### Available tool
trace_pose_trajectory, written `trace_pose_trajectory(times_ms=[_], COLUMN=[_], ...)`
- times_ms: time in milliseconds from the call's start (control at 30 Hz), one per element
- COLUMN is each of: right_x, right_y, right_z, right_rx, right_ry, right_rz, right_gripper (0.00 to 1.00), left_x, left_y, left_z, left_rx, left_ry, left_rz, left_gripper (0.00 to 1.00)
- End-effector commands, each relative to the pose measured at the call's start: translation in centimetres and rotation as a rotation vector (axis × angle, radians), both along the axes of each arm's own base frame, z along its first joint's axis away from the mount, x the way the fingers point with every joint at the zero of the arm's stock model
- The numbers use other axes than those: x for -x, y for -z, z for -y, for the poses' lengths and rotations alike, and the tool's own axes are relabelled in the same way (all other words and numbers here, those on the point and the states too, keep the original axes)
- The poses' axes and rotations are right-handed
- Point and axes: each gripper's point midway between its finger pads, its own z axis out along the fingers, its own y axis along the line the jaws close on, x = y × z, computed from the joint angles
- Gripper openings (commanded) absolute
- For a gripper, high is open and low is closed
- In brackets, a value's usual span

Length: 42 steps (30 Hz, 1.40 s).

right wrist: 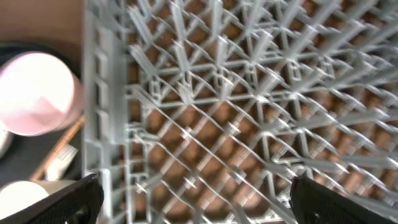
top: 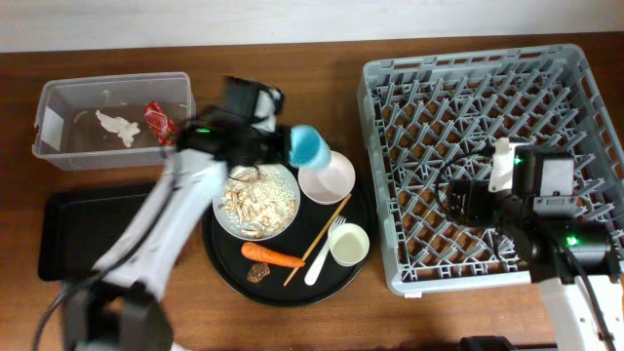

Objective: Sort waste into correct bins and load items into the dishwasher rack
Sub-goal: 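Grasp the blue-lined cup with the left gripper and lift it, then hand the blue cup from the left gripper to the right gripper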

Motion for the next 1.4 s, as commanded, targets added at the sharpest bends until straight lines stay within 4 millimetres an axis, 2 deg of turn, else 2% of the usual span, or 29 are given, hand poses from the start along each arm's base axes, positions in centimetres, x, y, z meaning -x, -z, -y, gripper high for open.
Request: trace_pose_trajectory(times_ms=[0, 33, 67, 133, 200, 400, 533, 667, 800, 1000, 1233, 1367], right_x=[-2.1, -2.3, -2.5, -2.1, -1.6, -1.2, -0.7, -0.4, -1.1, -1.1, -1.2, -1.2], right_y=[-1.7, -2.2, -3.4, -5.2, -7.3, -9.3, -9.0, -8.8, -8.3, -8.5, -8.6, -9.2], right_z=[-5.0, -6.2, -8.5, -11.1, -12.8, -13.7, -15.6, -17.8, -18.8, -19.0, -19.0, -19.0], right_rx=[-0.314, -0.38, -0.498, -0.646, -0.804, -0.995, -1.006, -0.955, -0.905, -0.896, -0.893, -0.884], right_ry=[-0.235, -0.314, -0.454, -0.646, -0.818, -1.005, -1.07, -1.148, -1.127, -1.146, -1.15, -1.185], right_rz=[0.066, 0.09, 0.13, 0.195, 0.268, 0.34, 0.316, 0.327, 0.315, 0.333, 0.339, 0.381], right_gripper=[0.99, 0.99, 0.99, 0.99, 0.99, 0.99, 0.99, 0.99, 0.99, 1.0, 0.81, 0.81], left_x=[2.8, 3.2, 3.6, 3.9, 4.3, 5.0, 5.1, 6.0, 7.3, 8.3, 8.1, 8.4], left_y=[-7.1, -7.7, -8.5, -9.3, -9.9, -10.6, -10.6, -10.7, -10.9, -11.0, -11.4, -11.4], left_z=[2.0, 2.1, 1.9, 1.5, 1.5, 2.0, 2.2, 3.6, 5.3, 6.7, 7.5, 7.9], left_rx=[0.382, 0.432, 0.5, 0.562, 0.601, 0.645, 0.648, 0.658, 0.673, 0.673, 0.679, 0.677], left_ry=[0.198, 0.224, 0.255, 0.284, 0.317, 0.354, 0.353, 0.38, 0.431, 0.472, 0.481, 0.49], left_rz=[-0.006, -0.017, -0.032, -0.035, -0.032, -0.047, -0.057, -0.091, -0.12, -0.131, -0.118, -0.122], left_gripper=[0.0, 0.0, 0.0, 0.0, 0.0, 0.0, 0.0, 0.0, 0.0, 0.0, 0.0, 0.0])
